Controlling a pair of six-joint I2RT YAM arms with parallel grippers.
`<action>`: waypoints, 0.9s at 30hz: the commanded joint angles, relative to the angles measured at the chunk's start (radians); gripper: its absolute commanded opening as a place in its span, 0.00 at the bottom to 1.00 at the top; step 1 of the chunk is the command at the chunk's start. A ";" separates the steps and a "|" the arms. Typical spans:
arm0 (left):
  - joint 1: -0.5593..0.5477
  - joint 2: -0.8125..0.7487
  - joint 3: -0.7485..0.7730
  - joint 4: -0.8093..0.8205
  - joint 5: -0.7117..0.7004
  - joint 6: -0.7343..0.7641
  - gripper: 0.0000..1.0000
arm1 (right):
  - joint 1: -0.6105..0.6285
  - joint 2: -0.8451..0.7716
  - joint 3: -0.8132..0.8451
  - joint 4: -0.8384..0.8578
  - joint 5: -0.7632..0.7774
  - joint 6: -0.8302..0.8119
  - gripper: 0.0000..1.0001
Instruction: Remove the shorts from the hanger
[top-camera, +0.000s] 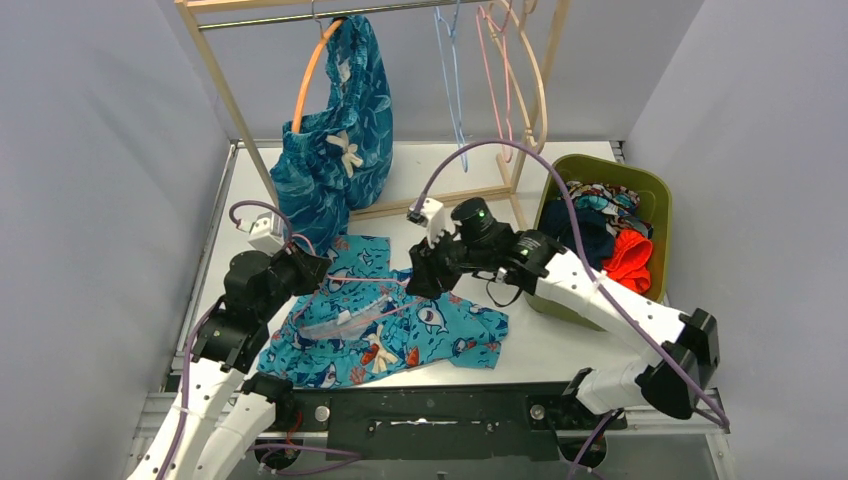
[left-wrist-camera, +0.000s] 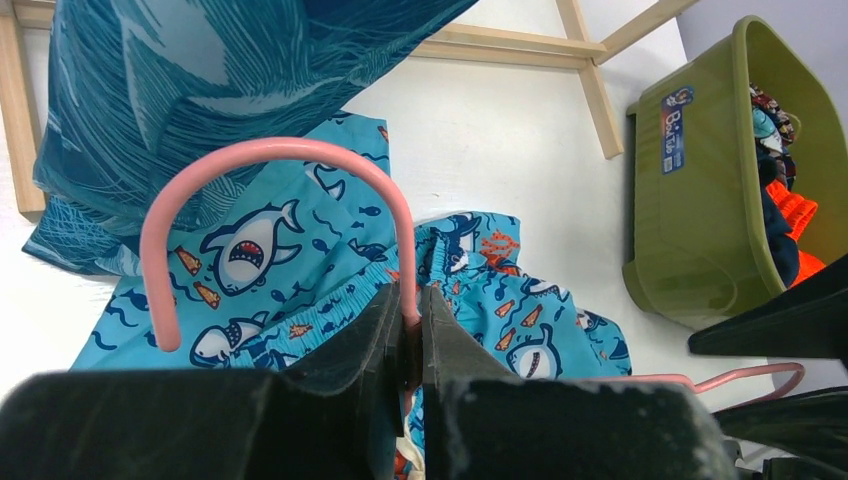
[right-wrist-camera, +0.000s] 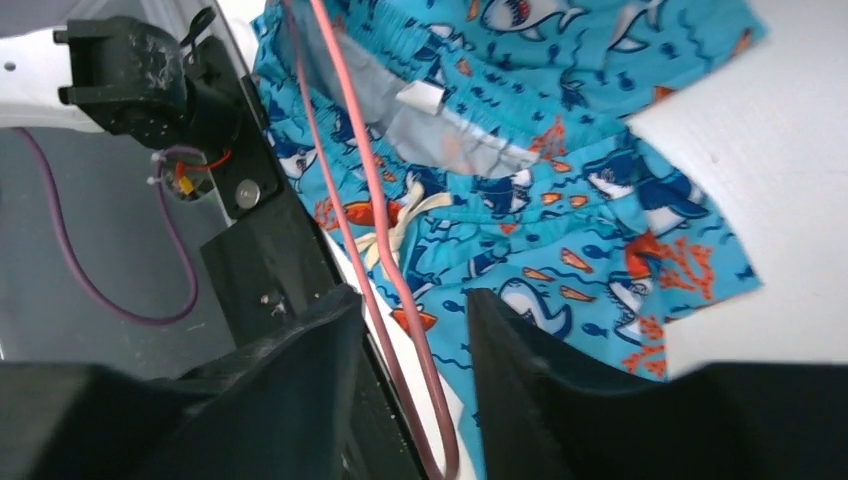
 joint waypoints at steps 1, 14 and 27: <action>-0.001 -0.008 0.016 0.075 0.027 0.008 0.00 | 0.023 0.042 0.081 -0.013 -0.022 -0.034 0.37; -0.001 -0.019 0.001 0.100 0.080 0.010 0.18 | 0.004 -0.107 0.008 -0.027 0.044 -0.054 0.01; -0.001 -0.101 -0.053 0.212 0.341 0.055 0.78 | -0.090 -0.293 -0.063 -0.144 0.038 -0.055 0.00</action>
